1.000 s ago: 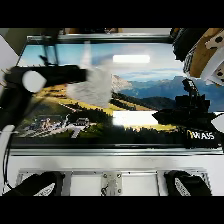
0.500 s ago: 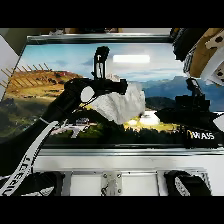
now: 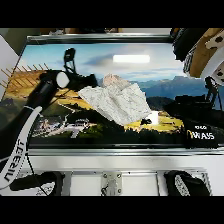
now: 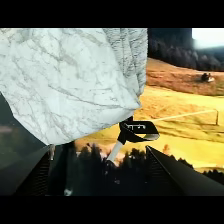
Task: Fold the clothes and pants, and hang the long-sleeved shirts on hangers.
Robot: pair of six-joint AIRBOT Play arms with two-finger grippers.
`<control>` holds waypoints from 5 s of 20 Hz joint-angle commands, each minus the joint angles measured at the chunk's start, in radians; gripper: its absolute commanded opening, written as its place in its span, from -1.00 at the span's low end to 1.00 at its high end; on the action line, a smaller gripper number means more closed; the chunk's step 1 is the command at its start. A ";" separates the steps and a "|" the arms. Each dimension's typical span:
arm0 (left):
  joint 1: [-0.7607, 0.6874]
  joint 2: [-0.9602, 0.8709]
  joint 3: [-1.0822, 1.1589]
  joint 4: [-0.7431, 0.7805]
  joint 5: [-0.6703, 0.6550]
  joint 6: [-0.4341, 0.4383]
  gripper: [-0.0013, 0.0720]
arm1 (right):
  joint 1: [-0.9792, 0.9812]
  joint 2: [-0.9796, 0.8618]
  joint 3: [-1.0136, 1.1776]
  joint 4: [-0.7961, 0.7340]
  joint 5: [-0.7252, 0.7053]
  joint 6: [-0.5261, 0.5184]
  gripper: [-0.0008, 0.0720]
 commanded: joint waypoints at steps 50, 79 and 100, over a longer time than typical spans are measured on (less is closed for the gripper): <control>0.055 0.974 -0.423 -0.332 -0.144 -0.031 -0.95 | 0.157 0.026 0.700 0.026 -0.160 0.119 -0.90; 0.360 0.268 -0.472 -0.080 -0.187 0.146 0.92 | 0.084 -0.375 0.082 -0.322 -0.026 0.405 0.43; 0.323 0.431 -0.692 -0.080 0.000 0.029 0.92 | 0.354 -0.522 -0.235 0.255 -0.767 0.313 0.42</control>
